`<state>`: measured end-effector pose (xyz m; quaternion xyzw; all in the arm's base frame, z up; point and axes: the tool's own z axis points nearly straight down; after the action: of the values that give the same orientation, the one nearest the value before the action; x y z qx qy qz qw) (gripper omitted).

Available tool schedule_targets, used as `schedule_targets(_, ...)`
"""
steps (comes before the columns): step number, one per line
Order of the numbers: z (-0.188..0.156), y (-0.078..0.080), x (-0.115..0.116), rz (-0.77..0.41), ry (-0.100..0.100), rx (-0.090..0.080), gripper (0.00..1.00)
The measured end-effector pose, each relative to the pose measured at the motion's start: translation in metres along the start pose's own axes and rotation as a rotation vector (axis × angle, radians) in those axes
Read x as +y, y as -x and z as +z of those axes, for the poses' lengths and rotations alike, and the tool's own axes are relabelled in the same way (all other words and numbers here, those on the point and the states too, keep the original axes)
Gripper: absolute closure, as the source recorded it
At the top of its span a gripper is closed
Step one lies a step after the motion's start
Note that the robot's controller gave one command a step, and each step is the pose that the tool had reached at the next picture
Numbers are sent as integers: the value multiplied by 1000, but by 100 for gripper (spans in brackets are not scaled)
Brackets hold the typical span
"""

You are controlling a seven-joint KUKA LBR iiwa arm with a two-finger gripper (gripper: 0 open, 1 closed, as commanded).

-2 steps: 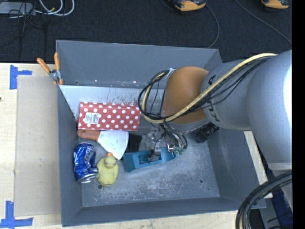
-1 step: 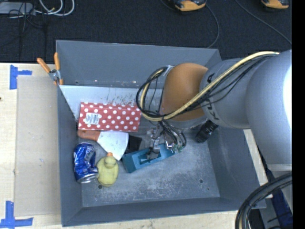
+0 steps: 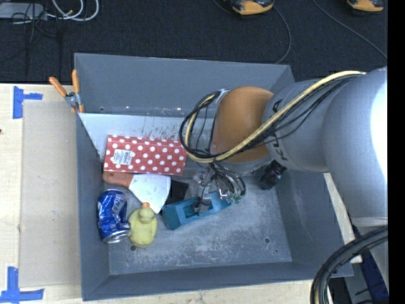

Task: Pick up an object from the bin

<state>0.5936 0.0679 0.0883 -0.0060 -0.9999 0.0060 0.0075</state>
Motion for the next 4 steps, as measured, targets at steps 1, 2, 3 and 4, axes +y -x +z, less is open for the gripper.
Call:
schedule_targets(1, 2, 6, 4, -20, -10, 9, 100)
schedule_targets(2, -1, 1, 4, -18, -6, 4, 100)
schedule_targets(3, -5, 1, 4, -18, -8, 4, 100)
schedule_targets(4, 2, 3, 3, -19, -4, 3, 100)
